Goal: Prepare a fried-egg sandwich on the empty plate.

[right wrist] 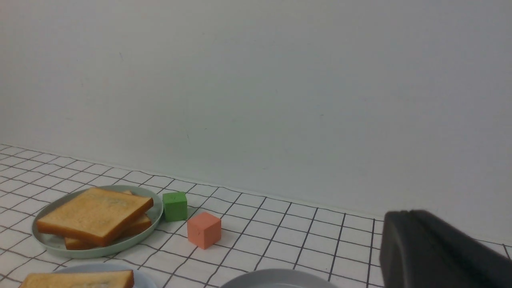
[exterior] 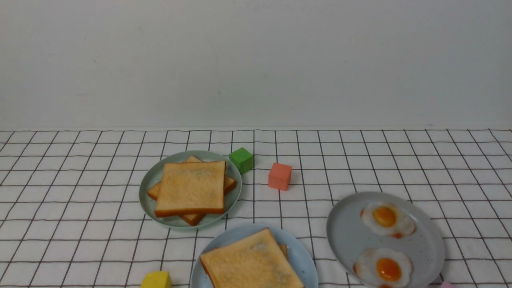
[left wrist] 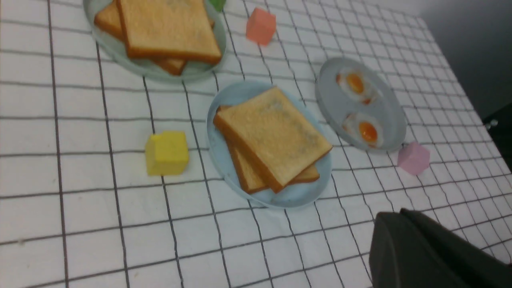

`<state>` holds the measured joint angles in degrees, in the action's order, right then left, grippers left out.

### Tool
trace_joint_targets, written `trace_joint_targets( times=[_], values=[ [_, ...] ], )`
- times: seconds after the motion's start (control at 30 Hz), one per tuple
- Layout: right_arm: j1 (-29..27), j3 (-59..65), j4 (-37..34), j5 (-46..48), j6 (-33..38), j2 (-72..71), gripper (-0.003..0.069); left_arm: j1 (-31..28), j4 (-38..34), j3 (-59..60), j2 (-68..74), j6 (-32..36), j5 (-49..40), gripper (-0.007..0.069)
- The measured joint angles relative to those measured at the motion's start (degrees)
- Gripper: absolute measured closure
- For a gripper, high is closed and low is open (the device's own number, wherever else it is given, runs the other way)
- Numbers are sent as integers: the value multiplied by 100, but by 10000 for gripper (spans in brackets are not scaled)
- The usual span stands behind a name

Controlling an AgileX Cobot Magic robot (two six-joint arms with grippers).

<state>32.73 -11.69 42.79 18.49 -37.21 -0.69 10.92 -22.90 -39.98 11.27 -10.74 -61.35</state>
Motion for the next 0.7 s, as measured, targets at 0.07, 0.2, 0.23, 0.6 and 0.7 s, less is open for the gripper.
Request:
trace_joint_targets(
  times=[0.07, 0.2, 0.23, 0.6, 0.7],
  values=[
    [0, 0, 0, 0, 0, 0, 661, 0, 7, 0, 0, -1, 85, 638],
    [0, 0, 2, 0, 0, 0, 659, 0, 14, 0, 0, -17, 97, 638],
    [0, 0, 2, -5, 0, 0, 657, 0, 14, 0, 0, -17, 103, 638],
    [0, 4, 2, -6, 0, 0, 651, -236, 1088, 1183, -355, 74, 1854, 638],
    [0, 4, 2, -6, 0, 0, 649, -493, 2053, 2003, -774, -549, 2874, 638]
  ],
)
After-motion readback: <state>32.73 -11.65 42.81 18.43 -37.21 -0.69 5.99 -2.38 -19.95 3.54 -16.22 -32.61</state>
